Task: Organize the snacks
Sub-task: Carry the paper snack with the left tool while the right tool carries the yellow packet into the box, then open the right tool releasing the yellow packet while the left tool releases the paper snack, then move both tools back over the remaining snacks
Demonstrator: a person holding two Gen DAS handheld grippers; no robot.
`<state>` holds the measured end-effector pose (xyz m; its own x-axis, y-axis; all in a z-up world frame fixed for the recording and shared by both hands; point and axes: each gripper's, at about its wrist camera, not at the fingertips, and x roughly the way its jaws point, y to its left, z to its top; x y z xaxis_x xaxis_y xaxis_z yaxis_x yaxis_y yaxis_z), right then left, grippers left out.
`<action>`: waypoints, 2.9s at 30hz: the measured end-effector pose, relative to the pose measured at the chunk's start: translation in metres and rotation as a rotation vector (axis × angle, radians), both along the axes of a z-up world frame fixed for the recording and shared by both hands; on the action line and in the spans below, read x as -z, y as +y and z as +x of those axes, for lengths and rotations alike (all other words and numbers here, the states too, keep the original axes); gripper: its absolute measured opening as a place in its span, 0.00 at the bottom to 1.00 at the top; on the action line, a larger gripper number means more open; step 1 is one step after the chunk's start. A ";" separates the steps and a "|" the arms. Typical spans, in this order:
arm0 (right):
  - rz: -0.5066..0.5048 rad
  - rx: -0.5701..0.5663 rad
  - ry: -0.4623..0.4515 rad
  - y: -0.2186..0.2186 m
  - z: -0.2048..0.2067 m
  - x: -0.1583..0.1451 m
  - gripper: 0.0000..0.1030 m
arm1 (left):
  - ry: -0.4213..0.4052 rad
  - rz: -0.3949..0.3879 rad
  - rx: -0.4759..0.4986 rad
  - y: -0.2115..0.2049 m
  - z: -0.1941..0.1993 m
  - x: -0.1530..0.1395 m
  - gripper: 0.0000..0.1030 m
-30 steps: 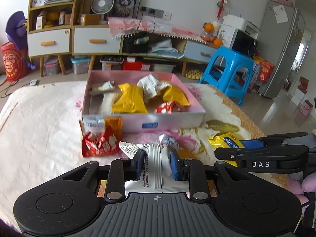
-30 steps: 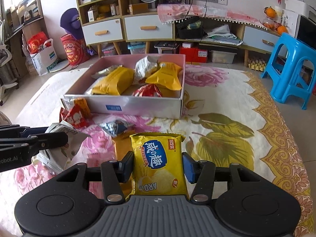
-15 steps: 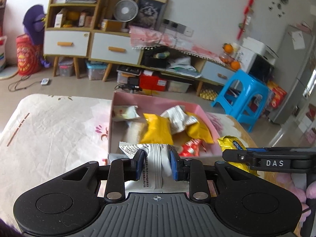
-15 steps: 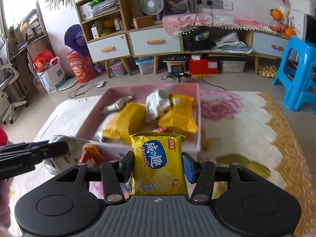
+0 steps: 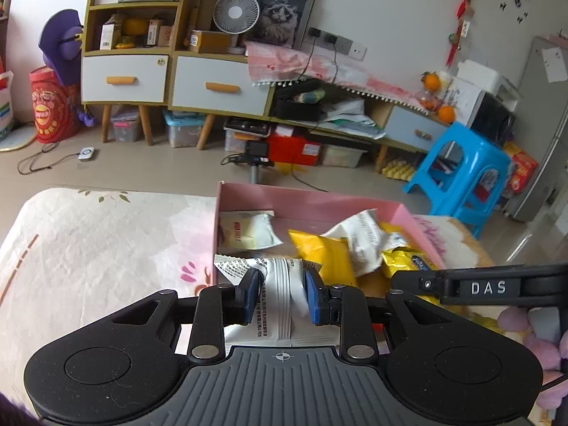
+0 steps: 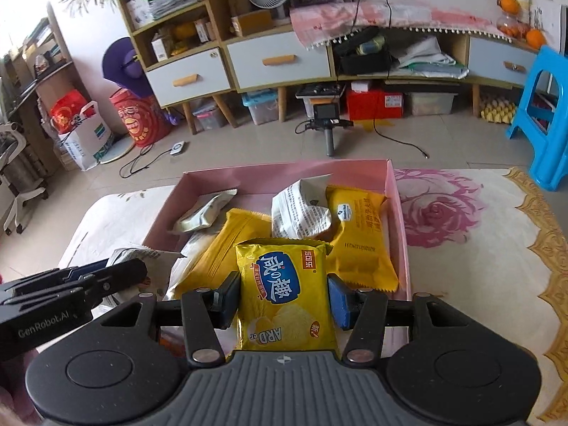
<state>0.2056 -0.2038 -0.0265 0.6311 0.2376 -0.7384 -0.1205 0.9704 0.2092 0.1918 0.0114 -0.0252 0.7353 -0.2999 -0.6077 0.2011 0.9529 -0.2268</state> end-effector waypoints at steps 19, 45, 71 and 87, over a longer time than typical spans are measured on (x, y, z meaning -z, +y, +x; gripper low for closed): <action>0.015 0.027 -0.008 0.005 0.032 0.017 0.41 | -0.049 0.122 0.018 -0.018 0.029 0.014 0.27; 0.048 0.040 -0.065 -0.017 -0.010 -0.015 0.76 | -0.062 0.154 0.089 -0.021 -0.018 -0.009 0.79; -0.029 -0.050 -0.101 -0.010 -0.123 0.006 0.88 | -0.039 0.146 0.079 0.023 -0.123 0.017 0.95; -0.124 -0.131 -0.213 0.006 -0.177 0.040 0.91 | -0.036 0.116 0.296 0.024 -0.143 0.052 0.95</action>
<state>0.0283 -0.1981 -0.0660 0.7454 0.2433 -0.6206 -0.2749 0.9604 0.0463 0.0489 0.0351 -0.0769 0.6483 -0.4339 -0.6256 0.4790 0.8712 -0.1077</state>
